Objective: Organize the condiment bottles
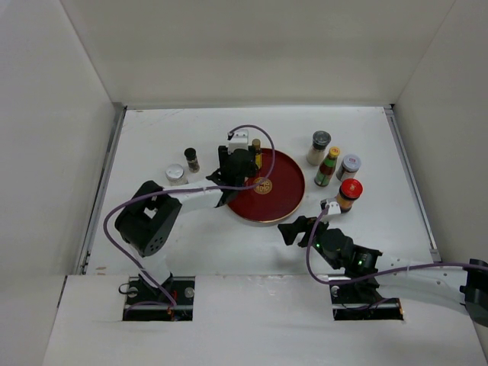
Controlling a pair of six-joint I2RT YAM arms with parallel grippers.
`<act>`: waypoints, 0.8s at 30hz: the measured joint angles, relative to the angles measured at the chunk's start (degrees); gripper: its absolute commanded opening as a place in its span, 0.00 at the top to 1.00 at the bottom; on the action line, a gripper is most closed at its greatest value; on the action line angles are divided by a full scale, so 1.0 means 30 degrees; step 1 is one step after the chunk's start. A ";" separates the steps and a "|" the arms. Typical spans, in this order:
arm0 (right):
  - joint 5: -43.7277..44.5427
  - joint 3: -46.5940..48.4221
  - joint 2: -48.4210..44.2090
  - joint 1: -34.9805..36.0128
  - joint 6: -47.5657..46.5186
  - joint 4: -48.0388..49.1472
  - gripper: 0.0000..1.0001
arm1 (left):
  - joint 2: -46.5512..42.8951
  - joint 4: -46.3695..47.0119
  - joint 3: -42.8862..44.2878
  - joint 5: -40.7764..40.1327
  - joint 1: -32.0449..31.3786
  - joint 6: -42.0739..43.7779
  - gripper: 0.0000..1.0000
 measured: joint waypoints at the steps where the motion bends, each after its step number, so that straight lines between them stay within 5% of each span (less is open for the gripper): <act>1: 0.0000 0.0000 0.0000 0.0000 0.0000 0.0000 0.09 | 0.0109 0.0124 -0.0022 -0.0058 -0.0029 0.0000 0.39; 5: 0.0000 0.0000 0.0000 0.0000 0.0000 0.0000 0.09 | 0.0080 0.0816 -0.0146 -0.0102 -0.0211 -0.0095 0.21; 11: 0.0000 0.0000 0.0000 0.0000 0.0000 0.0000 0.09 | -0.2076 0.1027 -0.1690 -0.0379 -0.0364 -0.0189 0.16; 24: 0.0000 0.0000 0.0007 0.0000 -0.0007 0.0007 0.05 | -1.3967 -0.5450 -0.4590 -0.2667 0.1596 -0.1887 0.05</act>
